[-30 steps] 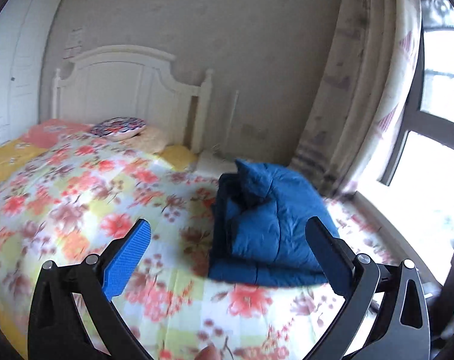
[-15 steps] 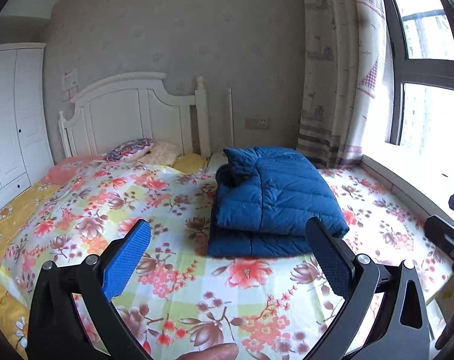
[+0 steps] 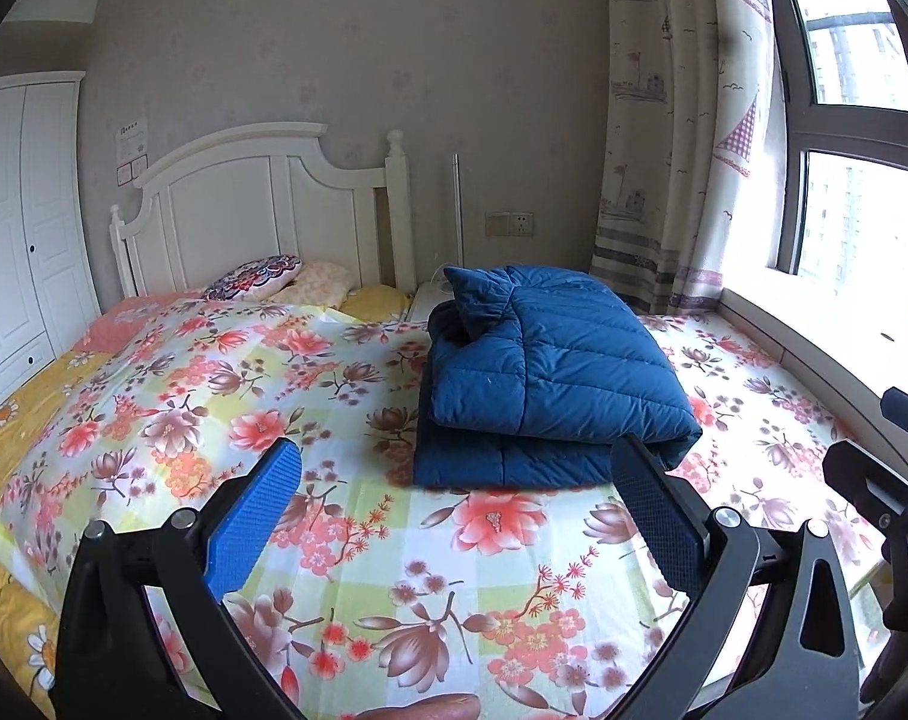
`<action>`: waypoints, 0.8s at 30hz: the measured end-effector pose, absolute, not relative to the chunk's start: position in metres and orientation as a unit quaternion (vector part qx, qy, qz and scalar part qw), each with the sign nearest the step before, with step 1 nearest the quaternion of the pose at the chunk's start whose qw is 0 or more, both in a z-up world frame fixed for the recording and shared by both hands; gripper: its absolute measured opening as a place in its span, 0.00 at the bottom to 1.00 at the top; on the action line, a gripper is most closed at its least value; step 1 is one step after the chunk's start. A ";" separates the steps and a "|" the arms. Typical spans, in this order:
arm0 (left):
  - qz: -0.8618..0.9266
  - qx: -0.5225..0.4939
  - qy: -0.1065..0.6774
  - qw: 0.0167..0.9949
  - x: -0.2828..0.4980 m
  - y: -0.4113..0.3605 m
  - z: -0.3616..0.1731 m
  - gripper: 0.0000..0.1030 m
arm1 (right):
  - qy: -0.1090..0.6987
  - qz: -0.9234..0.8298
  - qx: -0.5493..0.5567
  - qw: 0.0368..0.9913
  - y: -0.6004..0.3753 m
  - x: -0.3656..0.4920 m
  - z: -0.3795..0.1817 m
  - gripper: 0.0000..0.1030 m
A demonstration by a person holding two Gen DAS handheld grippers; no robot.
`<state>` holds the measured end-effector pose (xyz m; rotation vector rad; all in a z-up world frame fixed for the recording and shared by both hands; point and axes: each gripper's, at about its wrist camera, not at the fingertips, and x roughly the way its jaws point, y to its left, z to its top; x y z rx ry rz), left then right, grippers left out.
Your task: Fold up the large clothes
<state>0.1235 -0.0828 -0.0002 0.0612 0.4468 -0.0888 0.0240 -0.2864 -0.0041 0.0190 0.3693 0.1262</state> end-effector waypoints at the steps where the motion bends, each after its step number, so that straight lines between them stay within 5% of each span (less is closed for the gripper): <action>1: -0.044 0.031 0.222 0.974 0.124 -0.082 -0.001 0.96 | 0.184 0.063 0.009 0.981 -0.286 0.024 -0.005 0.98; 24: -0.042 0.031 0.223 0.973 0.123 -0.081 -0.001 0.96 | 0.189 0.068 0.009 0.980 -0.281 0.026 -0.007 0.98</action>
